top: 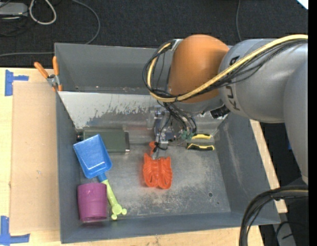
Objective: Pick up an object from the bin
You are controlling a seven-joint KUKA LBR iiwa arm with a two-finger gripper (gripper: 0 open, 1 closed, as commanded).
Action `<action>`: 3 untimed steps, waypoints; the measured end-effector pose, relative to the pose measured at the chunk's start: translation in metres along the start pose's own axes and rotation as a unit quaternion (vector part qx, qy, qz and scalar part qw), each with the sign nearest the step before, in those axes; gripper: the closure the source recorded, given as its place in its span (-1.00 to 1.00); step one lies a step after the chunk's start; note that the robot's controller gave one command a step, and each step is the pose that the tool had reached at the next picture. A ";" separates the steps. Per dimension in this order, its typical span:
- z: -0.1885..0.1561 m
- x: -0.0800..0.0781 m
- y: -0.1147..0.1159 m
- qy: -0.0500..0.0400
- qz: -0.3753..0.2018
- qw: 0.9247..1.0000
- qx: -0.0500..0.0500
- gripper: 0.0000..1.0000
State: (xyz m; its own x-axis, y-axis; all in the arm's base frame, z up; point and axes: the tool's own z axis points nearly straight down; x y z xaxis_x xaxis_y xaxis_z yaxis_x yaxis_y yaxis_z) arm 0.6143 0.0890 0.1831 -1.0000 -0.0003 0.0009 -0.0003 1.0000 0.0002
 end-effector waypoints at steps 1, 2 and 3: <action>0.105 0.013 -0.021 0.002 -0.364 0.932 -0.001 -1.00; 0.113 0.031 -0.043 0.000 -0.276 0.961 0.000 -1.00; 0.111 0.017 -0.024 0.003 -0.389 0.921 -0.003 -1.00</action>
Offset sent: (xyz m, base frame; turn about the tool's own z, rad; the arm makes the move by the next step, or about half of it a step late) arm -0.0313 -0.0435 -0.1131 -0.5627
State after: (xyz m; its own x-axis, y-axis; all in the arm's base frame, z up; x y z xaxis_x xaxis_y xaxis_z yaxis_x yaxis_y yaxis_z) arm 0.5968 0.0646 0.0716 -0.6976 -0.7165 0.0050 -0.7164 0.6976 0.0081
